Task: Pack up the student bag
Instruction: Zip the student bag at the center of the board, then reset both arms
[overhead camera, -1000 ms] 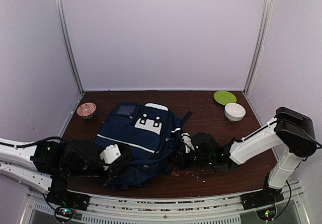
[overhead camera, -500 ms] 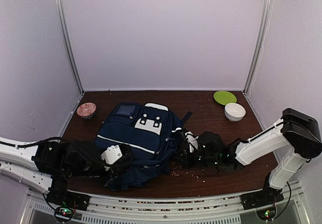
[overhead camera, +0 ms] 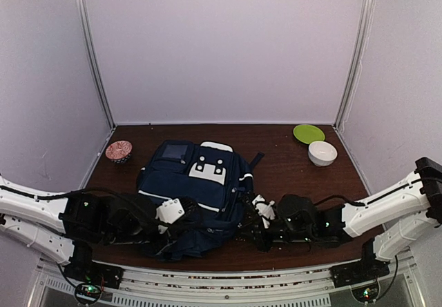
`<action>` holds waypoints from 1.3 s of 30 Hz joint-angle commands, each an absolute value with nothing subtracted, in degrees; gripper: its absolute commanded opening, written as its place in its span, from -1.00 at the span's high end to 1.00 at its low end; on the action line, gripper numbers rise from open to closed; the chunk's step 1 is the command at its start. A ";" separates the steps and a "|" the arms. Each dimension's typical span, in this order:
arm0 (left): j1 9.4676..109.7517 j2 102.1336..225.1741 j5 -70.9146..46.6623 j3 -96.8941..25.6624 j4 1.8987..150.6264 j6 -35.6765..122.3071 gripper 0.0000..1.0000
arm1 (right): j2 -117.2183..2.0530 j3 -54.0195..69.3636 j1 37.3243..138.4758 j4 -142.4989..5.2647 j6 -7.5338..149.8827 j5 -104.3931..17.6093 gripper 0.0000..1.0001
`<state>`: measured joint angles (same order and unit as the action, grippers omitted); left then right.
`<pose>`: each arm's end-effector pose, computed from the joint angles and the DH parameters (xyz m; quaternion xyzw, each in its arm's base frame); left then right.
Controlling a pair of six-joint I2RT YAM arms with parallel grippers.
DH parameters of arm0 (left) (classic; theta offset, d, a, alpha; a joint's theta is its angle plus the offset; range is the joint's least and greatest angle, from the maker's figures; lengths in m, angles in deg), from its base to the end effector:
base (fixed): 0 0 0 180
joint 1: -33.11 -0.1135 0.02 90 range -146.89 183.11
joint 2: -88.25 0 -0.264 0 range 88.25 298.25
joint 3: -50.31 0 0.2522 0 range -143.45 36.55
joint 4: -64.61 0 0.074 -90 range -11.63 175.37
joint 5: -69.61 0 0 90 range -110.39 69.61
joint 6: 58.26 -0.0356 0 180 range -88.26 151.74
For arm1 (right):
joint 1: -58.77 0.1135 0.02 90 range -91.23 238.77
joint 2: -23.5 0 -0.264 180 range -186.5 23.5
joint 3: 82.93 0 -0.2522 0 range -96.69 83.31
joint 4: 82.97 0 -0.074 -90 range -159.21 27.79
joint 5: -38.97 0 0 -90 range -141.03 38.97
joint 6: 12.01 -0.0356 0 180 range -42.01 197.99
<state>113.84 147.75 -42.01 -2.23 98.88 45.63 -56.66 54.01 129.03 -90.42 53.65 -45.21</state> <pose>0.0479 -0.2119 0.2398 0.4281 0.7894 -0.1823 0.4005 0.0882 0.2564 0.1674 -0.3603 0.7850 0.3987 0.3082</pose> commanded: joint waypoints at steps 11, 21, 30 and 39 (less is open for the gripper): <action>113.44 158.52 -38.72 -9.49 78.83 44.98 1.00 | -58.67 42.99 141.84 -88.26 55.52 -41.15 1.00; 113.44 159.30 -39.02 -7.91 78.01 45.72 0.35 | -55.96 45.34 142.19 -86.06 52.29 -47.83 0.15; 113.44 151.98 -45.77 -3.82 84.42 47.90 -0.96 | -40.88 57.02 136.67 -81.96 46.73 -62.39 -0.37; 89.51 137.08 -39.84 -0.42 89.93 63.53 -0.96 | -25.68 60.73 122.75 -74.41 38.10 -80.18 -0.84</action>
<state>99.19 141.28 -45.07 -1.84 89.35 55.85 -29.73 60.48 126.41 -78.64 42.68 -68.55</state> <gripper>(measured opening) 0.978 0.867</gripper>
